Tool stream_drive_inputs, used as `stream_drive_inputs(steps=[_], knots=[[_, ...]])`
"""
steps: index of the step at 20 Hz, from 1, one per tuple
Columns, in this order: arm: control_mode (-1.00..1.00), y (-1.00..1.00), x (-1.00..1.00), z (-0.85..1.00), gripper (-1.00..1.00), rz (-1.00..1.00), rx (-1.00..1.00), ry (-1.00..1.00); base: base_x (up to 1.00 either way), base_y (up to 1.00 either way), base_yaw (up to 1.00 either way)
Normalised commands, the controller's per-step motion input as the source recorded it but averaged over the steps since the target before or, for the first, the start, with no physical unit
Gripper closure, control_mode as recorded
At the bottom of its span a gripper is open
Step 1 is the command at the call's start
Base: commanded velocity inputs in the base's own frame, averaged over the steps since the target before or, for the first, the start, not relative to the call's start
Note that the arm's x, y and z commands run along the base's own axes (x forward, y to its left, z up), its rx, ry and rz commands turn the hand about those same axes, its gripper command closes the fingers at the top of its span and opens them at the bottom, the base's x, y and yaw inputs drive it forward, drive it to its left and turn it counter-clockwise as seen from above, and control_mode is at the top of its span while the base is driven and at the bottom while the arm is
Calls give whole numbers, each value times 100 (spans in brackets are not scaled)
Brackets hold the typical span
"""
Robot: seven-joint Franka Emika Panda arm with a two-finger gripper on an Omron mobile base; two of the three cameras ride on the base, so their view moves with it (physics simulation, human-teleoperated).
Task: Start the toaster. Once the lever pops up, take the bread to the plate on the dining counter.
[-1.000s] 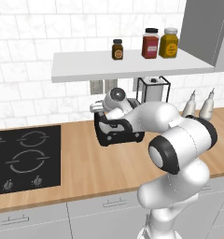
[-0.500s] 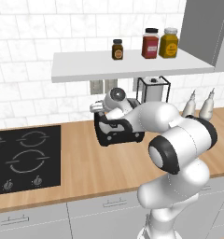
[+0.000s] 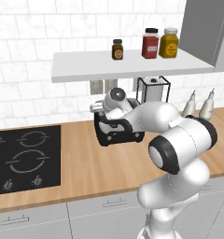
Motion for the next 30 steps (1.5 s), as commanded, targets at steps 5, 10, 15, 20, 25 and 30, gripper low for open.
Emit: stream_drive_inputs(steps=[5,10,15,20,25,30], knots=[[-100,0,0,0,-100,0,0,0,0,0,0],[-100,0,0,0,-100,0,0,0,0,0,0],[-100,0,0,0,-100,0,0,0,0,0,0],[-100,0,0,0,-100,0,0,0,0,0,0],[-100,0,0,0,-100,0,0,0,0,0,0],[-100,0,0,0,-100,0,0,0,0,0,0]])
